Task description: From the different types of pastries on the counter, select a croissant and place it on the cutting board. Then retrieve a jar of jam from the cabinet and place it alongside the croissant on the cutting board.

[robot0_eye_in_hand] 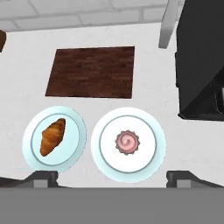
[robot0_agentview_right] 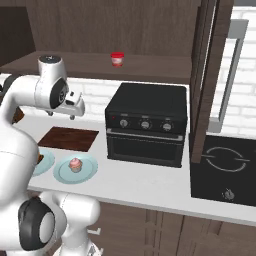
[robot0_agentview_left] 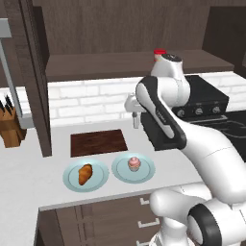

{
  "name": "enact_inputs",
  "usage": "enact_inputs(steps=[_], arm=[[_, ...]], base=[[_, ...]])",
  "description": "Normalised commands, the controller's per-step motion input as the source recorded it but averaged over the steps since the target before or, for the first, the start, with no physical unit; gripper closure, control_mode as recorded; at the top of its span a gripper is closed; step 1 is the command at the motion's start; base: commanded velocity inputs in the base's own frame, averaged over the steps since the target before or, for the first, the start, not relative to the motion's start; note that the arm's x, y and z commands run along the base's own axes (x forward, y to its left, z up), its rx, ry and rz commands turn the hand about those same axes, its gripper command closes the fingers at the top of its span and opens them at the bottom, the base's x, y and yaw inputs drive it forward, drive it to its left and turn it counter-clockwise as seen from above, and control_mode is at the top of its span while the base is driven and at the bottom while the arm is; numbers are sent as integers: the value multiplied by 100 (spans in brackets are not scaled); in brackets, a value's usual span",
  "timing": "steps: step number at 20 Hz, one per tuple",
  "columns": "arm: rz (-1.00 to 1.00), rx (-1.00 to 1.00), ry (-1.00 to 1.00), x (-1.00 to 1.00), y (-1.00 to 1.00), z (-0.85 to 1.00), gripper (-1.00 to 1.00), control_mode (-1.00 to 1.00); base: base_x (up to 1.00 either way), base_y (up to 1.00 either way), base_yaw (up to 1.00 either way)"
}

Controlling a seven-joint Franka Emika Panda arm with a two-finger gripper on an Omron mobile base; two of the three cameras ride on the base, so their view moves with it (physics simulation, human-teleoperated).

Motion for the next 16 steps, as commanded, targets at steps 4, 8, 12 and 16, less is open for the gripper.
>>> enact_inputs(steps=[4, 8, 12, 16], arm=[[0, -7, -1, -14, 71, -1, -100, -100], [-2, -6, 0, -13, 63, -7, -100, -100], [-2, -1, 0, 0, 65, -11, -100, -100], [0, 0, 0, 0, 63, -23, -100, -100]], base=[[0, 0, 0], [0, 0, 0], [0, 0, 0], [0, 0, 0]])
